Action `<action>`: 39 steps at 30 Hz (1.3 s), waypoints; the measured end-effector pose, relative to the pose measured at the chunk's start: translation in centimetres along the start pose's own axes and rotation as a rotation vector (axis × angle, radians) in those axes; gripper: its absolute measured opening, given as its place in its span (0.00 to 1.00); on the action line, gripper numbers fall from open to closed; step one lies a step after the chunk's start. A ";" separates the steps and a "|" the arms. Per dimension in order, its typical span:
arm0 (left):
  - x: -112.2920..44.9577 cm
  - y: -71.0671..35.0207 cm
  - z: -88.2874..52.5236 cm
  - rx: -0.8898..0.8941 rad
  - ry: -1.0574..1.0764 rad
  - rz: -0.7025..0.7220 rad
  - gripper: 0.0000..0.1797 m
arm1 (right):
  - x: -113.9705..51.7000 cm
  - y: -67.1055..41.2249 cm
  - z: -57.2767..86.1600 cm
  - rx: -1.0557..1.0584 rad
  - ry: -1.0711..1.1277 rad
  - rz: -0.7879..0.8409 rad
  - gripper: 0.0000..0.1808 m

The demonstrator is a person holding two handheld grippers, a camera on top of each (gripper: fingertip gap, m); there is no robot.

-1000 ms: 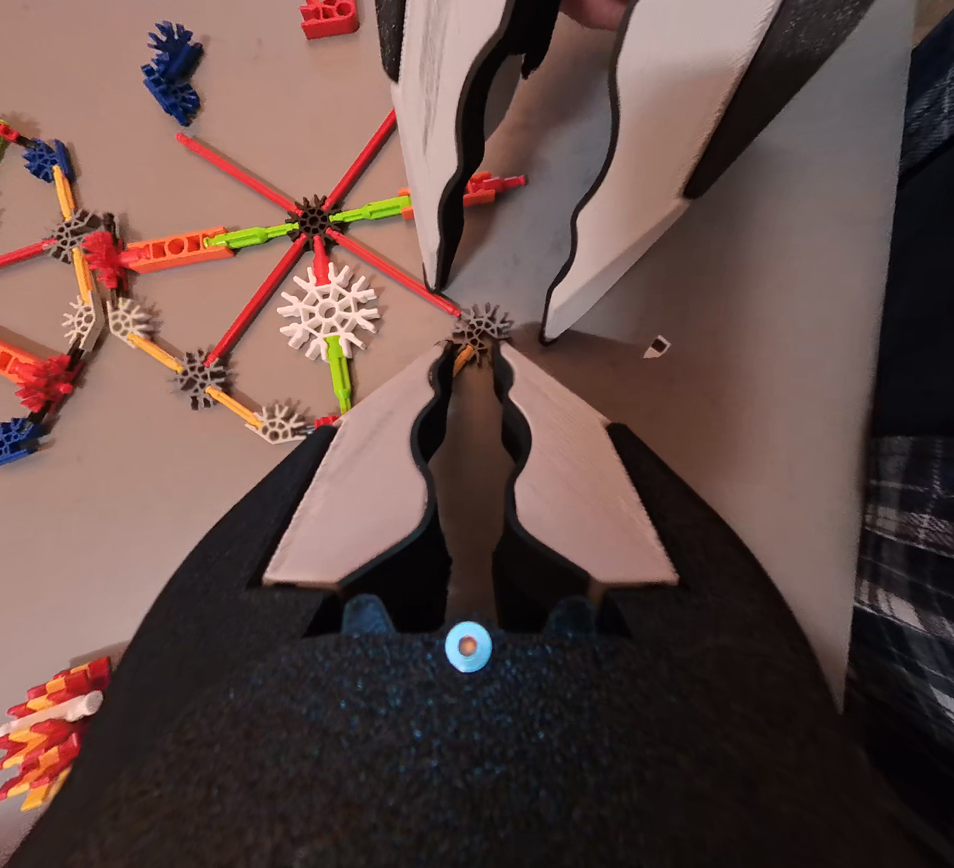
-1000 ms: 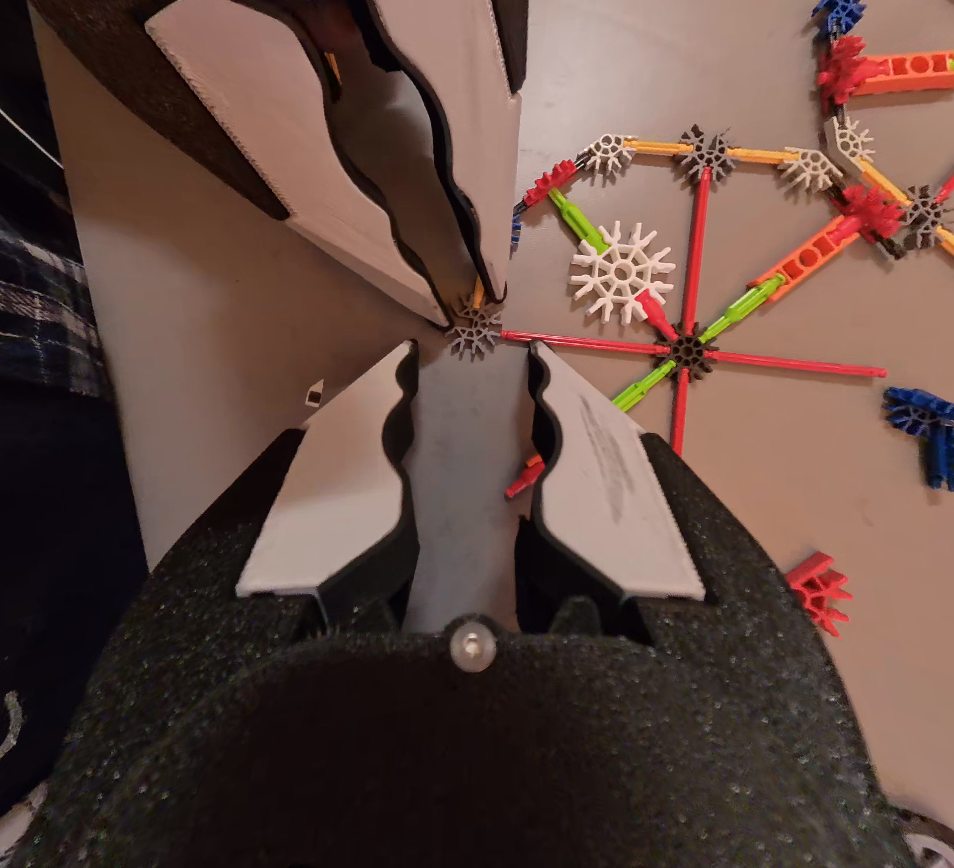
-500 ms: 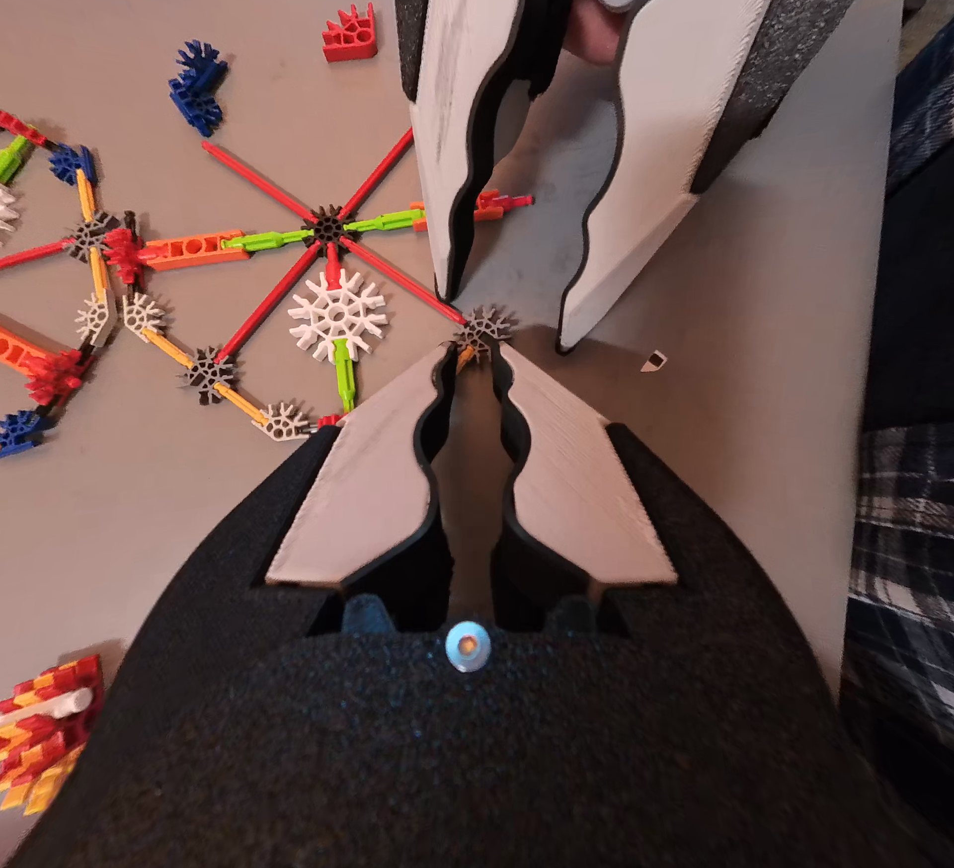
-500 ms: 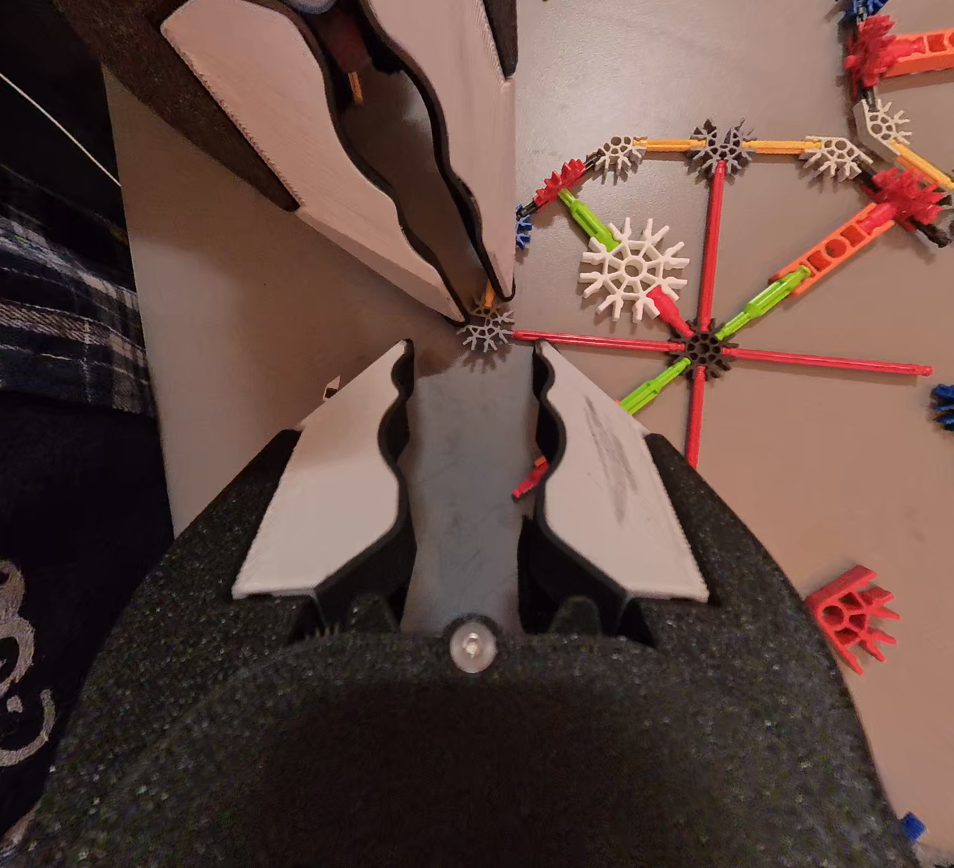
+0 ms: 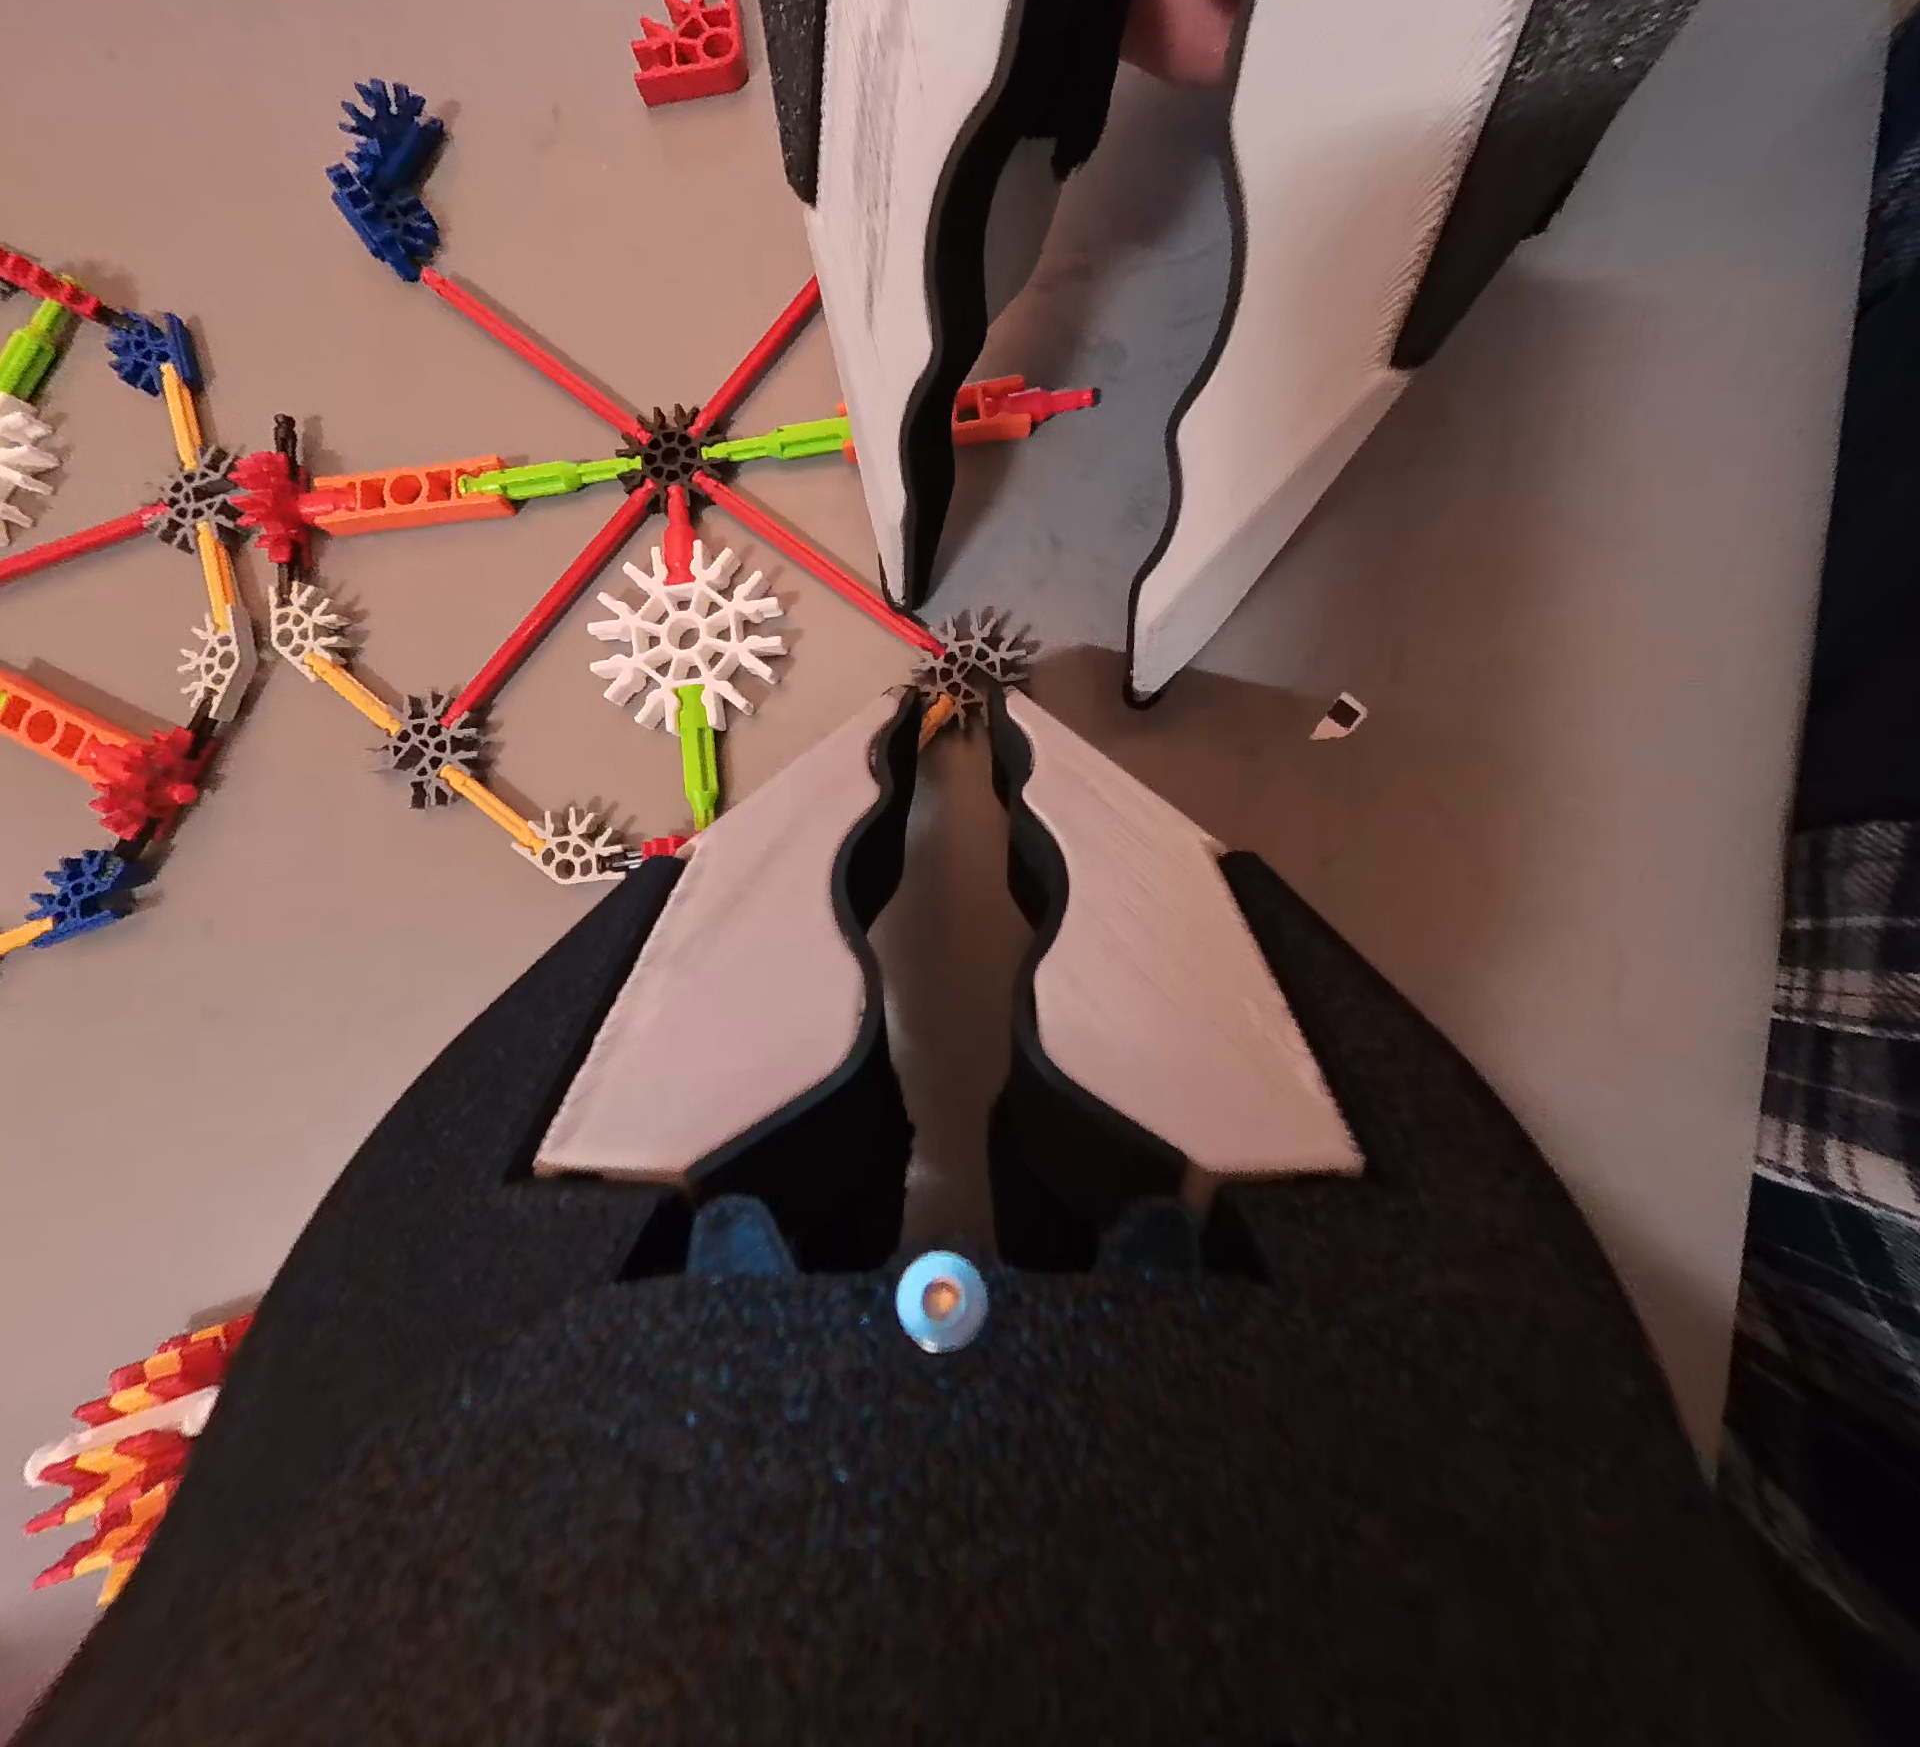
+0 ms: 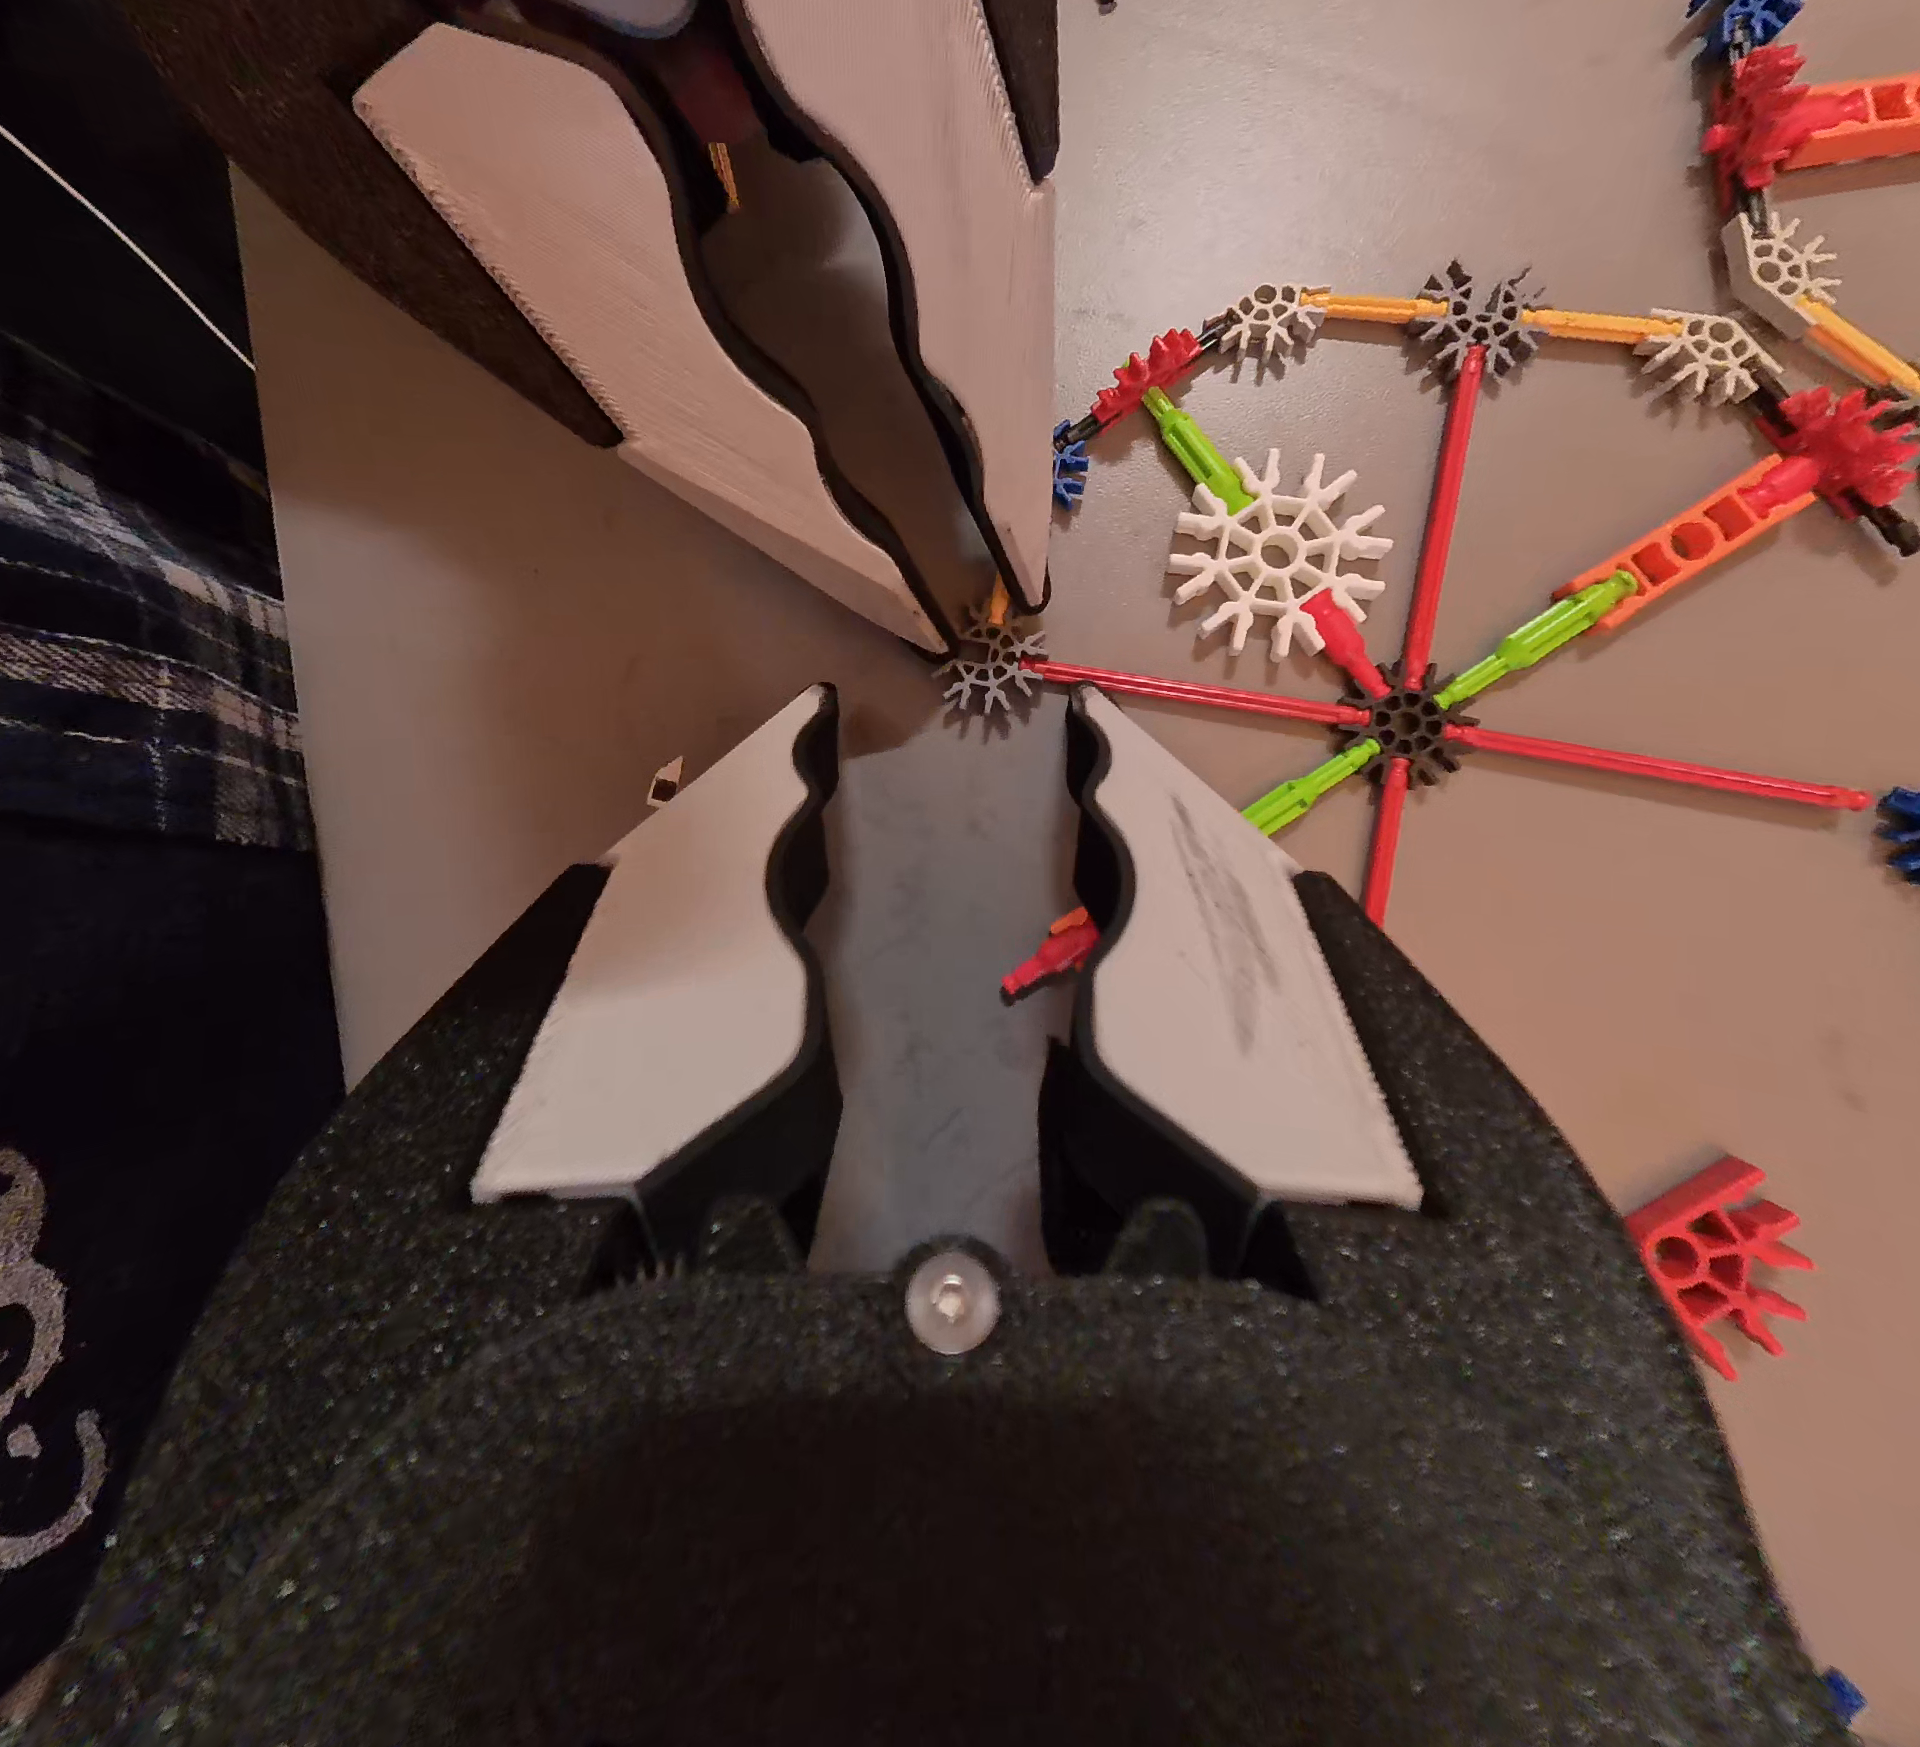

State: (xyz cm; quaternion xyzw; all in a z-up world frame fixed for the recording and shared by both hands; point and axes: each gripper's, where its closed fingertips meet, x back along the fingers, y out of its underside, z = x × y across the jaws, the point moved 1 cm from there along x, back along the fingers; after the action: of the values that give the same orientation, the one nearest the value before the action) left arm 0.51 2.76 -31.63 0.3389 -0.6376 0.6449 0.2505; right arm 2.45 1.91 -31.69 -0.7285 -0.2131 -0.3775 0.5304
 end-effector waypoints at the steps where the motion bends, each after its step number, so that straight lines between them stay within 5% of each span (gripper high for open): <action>1: 0.0 0.0 0.0 0.002 0.002 0.001 0.06 | 0.0 0.0 0.0 0.003 0.001 0.001 0.24; 8: -0.2 0.0 0.0 -0.006 0.005 -0.014 0.06 | 0.6 -0.3 0.5 0.018 0.040 0.008 0.22; 13: -0.3 0.0 0.0 -0.008 0.007 -0.023 0.06 | 0.9 -1.5 0.8 0.020 0.074 0.069 0.00; 26: -0.4 0.0 0.1 -0.014 0.014 -0.034 0.06 | -0.1 -0.2 1.5 0.173 0.234 -0.022 0.00; 39: 1.9 -0.2 0.3 0.068 0.022 0.030 0.13 | 5.1 0.1 4.0 -0.003 0.313 0.061 0.02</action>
State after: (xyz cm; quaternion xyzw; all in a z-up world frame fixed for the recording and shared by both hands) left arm -0.55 2.28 -30.12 0.3303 -0.6174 0.6738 0.2361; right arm 6.97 5.20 -28.42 -0.6678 -0.1049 -0.4704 0.5672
